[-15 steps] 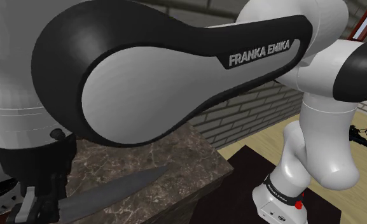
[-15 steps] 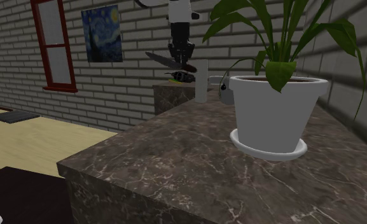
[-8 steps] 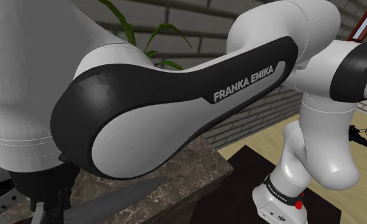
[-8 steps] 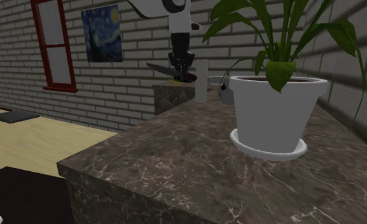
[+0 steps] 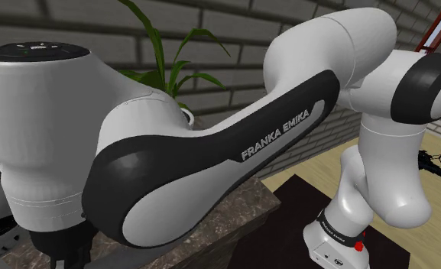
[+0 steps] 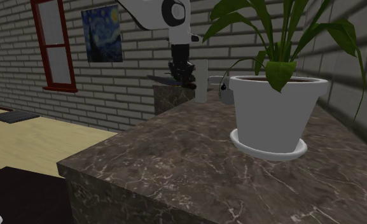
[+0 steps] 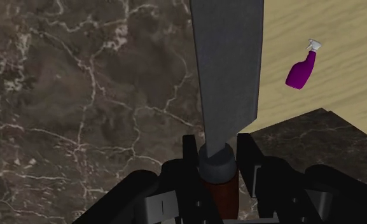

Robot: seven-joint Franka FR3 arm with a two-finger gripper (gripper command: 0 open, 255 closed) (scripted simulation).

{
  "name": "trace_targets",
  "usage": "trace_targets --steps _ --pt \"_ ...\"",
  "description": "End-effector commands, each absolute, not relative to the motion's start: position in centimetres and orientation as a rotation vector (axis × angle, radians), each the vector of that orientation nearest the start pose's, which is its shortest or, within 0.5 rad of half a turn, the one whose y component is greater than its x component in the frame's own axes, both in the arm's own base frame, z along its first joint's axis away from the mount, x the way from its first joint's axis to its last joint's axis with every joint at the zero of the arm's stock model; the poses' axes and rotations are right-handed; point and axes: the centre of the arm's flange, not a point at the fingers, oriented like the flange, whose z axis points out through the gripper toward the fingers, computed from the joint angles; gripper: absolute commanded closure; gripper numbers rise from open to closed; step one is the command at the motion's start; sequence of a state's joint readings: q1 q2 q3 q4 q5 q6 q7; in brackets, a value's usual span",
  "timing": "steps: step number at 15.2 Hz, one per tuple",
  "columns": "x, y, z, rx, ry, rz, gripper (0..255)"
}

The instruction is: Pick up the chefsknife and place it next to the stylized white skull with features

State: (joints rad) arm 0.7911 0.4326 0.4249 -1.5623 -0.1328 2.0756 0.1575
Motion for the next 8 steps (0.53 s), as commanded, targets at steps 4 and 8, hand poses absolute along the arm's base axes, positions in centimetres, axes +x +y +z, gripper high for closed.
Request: trace_targets --steps 4,8 --pt "28.2 62.4 39.7 -2.600 -1.543 -0.092 255" --pt "28.2 62.4 37.6 -2.600 -1.543 -0.092 255"
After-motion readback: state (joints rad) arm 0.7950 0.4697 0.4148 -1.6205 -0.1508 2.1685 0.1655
